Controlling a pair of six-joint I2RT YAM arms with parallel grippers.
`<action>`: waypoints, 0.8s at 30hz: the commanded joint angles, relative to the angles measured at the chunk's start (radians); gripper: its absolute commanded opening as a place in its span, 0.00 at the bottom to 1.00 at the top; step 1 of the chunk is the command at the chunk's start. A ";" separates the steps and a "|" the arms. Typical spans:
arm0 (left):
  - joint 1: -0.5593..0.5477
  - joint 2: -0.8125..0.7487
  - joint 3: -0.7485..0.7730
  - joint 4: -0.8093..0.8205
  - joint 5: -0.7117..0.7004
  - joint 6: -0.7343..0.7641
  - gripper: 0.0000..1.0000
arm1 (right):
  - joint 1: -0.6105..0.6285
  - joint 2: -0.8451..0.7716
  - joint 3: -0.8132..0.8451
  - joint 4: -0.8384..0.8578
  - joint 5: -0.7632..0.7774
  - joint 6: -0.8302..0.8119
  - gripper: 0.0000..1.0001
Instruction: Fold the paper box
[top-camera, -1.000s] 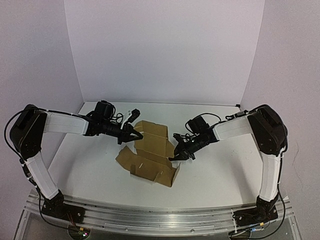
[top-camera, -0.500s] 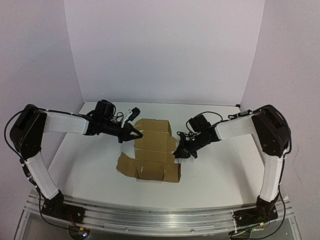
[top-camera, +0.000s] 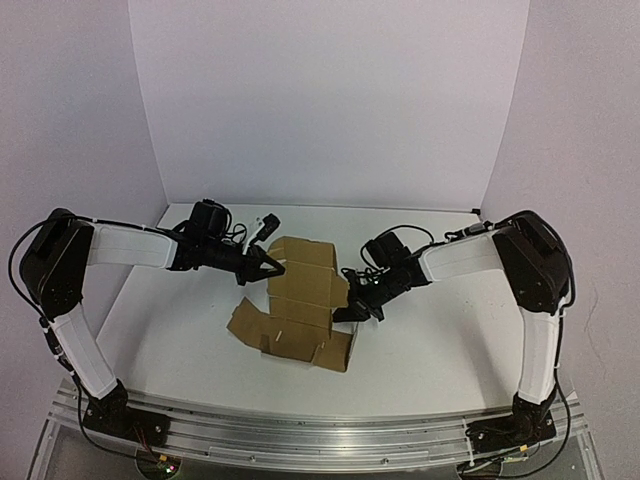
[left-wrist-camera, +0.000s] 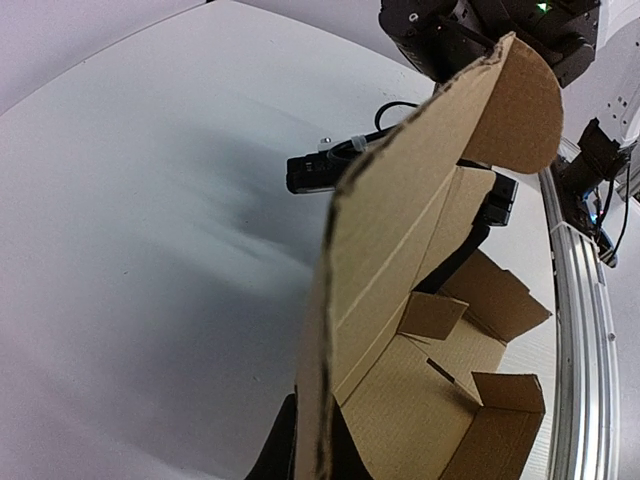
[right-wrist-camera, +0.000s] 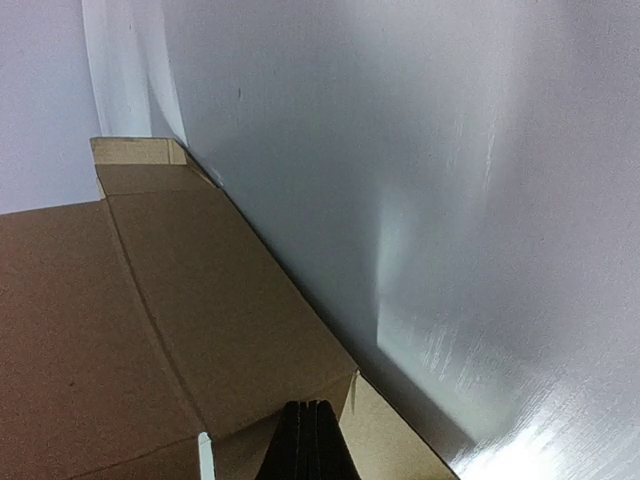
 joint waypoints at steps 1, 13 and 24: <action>-0.003 -0.007 0.052 0.023 -0.002 -0.041 0.00 | 0.005 0.019 0.029 -0.003 -0.059 0.031 0.00; -0.006 -0.018 0.050 0.004 0.016 -0.101 0.00 | 0.007 0.078 0.059 0.074 -0.038 0.183 0.00; -0.005 -0.029 0.050 0.012 -0.056 -0.055 0.00 | 0.010 0.007 0.007 0.097 -0.070 0.243 0.00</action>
